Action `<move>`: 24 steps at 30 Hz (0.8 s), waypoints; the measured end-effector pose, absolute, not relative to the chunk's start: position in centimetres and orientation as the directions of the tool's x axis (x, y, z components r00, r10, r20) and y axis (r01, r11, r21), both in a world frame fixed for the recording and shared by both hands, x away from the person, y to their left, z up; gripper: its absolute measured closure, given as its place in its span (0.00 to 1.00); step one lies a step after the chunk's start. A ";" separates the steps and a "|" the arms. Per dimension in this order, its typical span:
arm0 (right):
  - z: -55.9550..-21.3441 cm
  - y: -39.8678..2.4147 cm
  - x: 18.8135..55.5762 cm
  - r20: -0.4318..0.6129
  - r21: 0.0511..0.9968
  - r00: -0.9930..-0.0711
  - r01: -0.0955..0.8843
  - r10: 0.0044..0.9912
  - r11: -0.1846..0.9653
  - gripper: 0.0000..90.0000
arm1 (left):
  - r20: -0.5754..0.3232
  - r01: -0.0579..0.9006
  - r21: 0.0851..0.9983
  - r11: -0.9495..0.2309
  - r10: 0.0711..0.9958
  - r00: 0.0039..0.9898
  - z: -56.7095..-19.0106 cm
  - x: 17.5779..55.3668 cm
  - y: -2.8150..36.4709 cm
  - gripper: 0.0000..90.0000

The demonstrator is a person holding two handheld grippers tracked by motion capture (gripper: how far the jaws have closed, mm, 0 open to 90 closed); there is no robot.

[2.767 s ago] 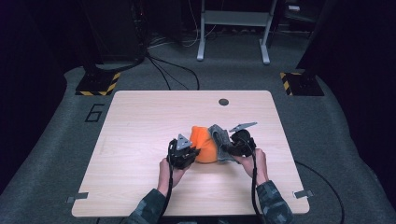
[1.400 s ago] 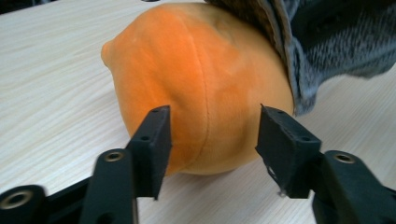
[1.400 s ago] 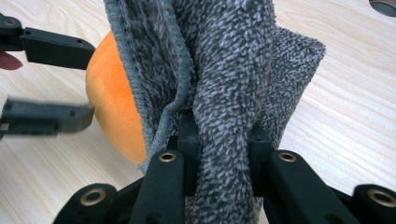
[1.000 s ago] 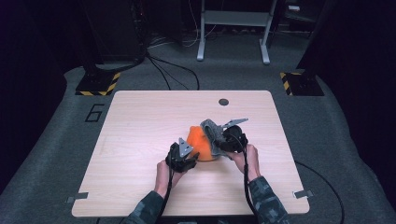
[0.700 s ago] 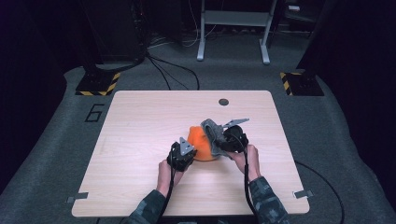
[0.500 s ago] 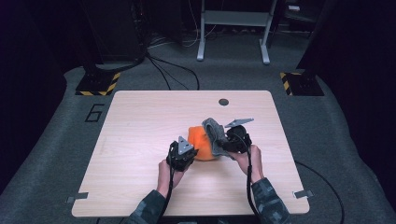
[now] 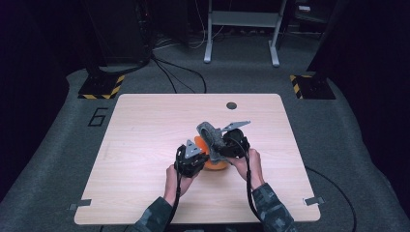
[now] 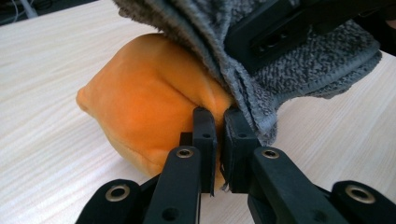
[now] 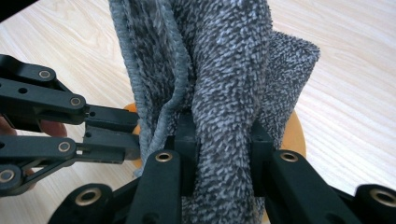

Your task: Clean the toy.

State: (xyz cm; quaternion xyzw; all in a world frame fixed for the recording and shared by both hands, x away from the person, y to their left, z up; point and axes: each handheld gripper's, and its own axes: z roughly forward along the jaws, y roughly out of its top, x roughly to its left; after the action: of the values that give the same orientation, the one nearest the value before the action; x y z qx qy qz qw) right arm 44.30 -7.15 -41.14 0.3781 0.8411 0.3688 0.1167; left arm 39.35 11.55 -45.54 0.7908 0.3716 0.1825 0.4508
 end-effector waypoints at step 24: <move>-44.2 -10.9 43.3 0.093 0.663 -0.618 0.624 0.781 0.415 0.81 | -0.074 0.450 0.847 -0.282 0.777 0.625 -46.5 39.6 12.6 0.94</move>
State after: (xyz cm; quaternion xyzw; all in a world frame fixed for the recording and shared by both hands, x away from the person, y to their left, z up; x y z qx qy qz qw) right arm 43.28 -10.89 -44.17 0.4214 0.8331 0.3393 0.1157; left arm 39.62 12.65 -46.54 0.7801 0.3933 0.1806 0.4518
